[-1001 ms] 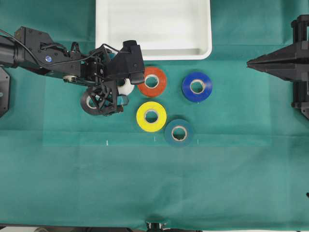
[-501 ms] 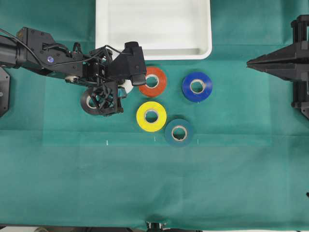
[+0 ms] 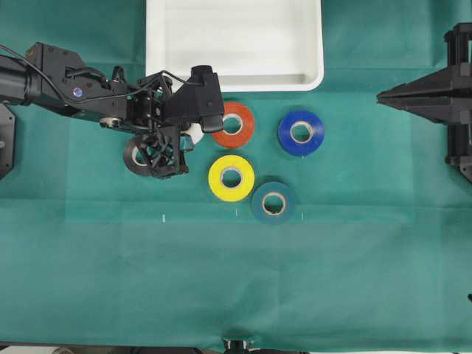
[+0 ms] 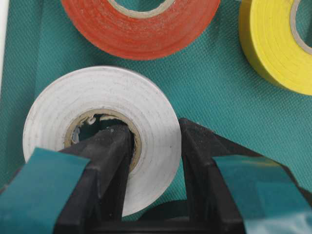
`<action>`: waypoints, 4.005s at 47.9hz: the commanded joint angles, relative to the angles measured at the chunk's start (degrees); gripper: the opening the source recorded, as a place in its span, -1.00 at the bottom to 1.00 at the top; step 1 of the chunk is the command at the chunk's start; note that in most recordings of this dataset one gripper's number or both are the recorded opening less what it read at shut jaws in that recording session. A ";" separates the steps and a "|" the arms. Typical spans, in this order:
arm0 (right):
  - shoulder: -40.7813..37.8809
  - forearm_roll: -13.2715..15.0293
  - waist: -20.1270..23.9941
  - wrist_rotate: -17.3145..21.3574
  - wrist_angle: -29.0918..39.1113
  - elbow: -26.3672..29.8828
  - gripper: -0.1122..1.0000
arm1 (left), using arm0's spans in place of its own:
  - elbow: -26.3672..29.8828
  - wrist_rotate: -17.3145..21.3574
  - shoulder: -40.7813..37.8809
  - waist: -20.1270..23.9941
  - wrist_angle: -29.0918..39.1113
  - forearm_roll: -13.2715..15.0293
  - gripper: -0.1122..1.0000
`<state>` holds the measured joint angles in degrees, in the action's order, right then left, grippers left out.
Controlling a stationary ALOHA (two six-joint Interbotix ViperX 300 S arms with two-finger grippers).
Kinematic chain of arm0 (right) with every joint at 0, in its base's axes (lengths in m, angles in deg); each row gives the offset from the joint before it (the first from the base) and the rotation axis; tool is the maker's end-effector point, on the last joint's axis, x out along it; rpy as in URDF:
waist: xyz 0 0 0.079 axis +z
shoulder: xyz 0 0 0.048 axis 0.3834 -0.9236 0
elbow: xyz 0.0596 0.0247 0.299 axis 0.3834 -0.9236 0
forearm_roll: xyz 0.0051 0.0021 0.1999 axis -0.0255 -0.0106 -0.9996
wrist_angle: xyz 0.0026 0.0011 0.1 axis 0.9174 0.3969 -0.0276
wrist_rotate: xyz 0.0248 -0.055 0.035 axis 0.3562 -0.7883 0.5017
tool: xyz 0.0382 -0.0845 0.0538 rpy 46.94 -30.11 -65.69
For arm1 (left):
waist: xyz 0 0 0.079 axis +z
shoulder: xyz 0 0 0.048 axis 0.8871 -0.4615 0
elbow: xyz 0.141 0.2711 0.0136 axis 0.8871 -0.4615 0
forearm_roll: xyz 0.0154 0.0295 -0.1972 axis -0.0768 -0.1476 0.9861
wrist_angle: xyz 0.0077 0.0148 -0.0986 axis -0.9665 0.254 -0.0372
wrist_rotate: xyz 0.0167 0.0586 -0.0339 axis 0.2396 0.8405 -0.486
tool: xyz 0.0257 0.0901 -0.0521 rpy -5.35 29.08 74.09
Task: Pick up the tape from a random location and place it into the white case.
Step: 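Insert the left gripper fingers into the roll and spread to grip, then lift the white tape roll with the left gripper, then carry the white roll over the white tray and lower it inside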
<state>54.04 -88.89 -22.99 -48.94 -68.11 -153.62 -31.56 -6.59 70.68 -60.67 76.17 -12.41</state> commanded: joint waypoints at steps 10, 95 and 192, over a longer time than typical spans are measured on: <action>-0.35 0.00 -0.09 -0.09 -0.18 1.58 -0.80 | 1.14 -0.26 4.31 -0.79 3.52 0.09 -0.34; -0.35 0.00 -0.09 0.00 0.26 1.67 -0.80 | 19.60 -0.09 21.27 -1.41 32.26 -0.44 -0.34; -0.35 0.00 -0.09 -0.09 0.26 1.67 -0.80 | 19.86 6.50 20.39 19.34 31.29 -0.97 -0.34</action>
<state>54.04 -88.89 -22.99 -48.94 -67.67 -153.62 -12.75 0.00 90.98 -41.42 108.60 -13.20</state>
